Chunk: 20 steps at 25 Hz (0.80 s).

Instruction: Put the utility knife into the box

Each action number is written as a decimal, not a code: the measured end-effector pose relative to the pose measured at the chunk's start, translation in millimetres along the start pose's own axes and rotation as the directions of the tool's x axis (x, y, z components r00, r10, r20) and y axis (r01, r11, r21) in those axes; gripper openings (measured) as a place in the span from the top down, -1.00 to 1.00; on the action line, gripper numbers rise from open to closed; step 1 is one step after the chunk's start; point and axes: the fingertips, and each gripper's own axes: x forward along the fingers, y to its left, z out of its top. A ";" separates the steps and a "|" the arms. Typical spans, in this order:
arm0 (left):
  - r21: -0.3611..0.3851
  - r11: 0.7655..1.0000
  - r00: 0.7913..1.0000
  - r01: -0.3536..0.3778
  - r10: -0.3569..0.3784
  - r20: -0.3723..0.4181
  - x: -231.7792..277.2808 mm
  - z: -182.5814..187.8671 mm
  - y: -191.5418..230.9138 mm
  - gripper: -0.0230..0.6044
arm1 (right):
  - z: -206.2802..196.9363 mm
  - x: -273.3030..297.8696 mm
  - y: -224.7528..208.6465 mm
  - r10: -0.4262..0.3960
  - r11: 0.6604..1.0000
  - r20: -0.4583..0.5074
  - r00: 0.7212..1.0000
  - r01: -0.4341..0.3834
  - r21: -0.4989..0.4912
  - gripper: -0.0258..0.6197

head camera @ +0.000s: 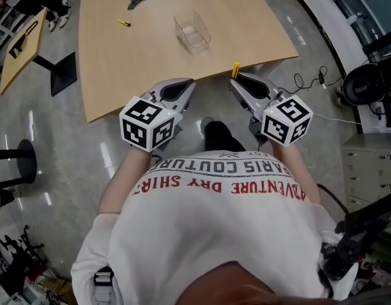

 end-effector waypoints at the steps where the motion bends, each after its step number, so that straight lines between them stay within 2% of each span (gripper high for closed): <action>1: -0.007 1.000 1.000 -0.006 0.006 -0.004 6.0 2.5 6.8 0.92 | 2.6 7.3 -6.4 0.011 1.000 -0.006 1.000 -0.011 0.002 0.74; 8: -0.053 0.997 0.996 -0.057 0.053 -0.073 62.2 6.9 63.7 0.92 | 1.4 62.6 -73.1 0.065 0.997 -0.074 0.995 -0.062 0.049 0.74; 14: -0.115 0.989 0.990 -0.093 0.080 -0.114 88.8 -9.4 100.9 0.92 | -26.0 101.8 -98.4 0.097 0.994 -0.160 0.982 -0.087 0.067 0.74; 20: -0.189 0.975 0.986 -0.117 0.092 -0.138 102.9 -25.1 139.0 0.92 | -34.9 147.3 -125.9 0.105 0.993 -0.197 0.975 -0.094 0.067 0.74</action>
